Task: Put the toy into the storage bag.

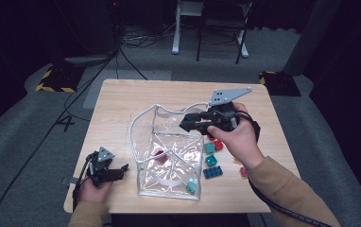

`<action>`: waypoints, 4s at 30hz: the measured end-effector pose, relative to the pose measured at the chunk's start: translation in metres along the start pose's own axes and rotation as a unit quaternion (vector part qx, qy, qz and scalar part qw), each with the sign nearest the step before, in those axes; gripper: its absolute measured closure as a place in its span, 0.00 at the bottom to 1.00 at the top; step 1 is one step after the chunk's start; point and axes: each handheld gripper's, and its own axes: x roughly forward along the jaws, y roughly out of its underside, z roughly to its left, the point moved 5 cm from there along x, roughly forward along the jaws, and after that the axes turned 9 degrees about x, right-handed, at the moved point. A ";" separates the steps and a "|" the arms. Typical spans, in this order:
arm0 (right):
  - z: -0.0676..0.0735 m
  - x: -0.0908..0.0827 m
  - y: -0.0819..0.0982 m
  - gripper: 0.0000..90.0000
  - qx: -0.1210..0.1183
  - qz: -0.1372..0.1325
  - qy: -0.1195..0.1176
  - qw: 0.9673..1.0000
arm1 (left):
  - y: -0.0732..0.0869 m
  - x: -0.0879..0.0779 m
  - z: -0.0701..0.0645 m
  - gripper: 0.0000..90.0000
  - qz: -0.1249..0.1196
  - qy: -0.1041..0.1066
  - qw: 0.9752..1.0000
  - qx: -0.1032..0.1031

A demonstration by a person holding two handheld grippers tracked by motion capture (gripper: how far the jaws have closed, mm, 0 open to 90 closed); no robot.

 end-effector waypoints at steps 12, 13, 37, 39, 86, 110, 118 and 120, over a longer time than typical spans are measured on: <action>0.002 0.025 0.006 0.76 0.002 0.020 -0.007 1.000 | 0.000 0.000 0.000 0.23 0.000 0.001 1.000 0.000; 0.003 0.027 0.006 0.76 0.002 0.022 -0.008 1.000 | 0.000 0.000 0.000 0.23 0.001 0.002 1.000 0.001; 0.014 0.057 0.022 0.45 -0.003 0.086 -0.005 0.996 | 0.000 0.000 0.000 0.23 0.000 0.000 1.000 0.001; 0.013 0.055 0.021 0.42 -0.003 0.077 -0.003 0.997 | 0.000 0.000 0.000 0.23 0.000 0.000 1.000 0.001; -0.093 -0.081 0.099 0.35 0.105 0.025 0.149 0.983 | 0.000 0.000 0.000 0.22 0.001 0.003 1.000 0.002; -0.130 -0.074 0.175 0.32 0.146 0.062 0.170 0.973 | 0.000 0.000 0.000 0.22 0.001 0.003 1.000 0.001; -0.143 -0.067 0.200 0.35 0.149 0.087 0.176 0.969 | 0.000 0.000 0.000 0.22 0.001 0.003 1.000 0.001; -0.146 -0.065 0.206 0.36 0.151 0.091 0.178 0.968 | 0.000 0.000 0.000 0.22 0.001 0.003 1.000 0.001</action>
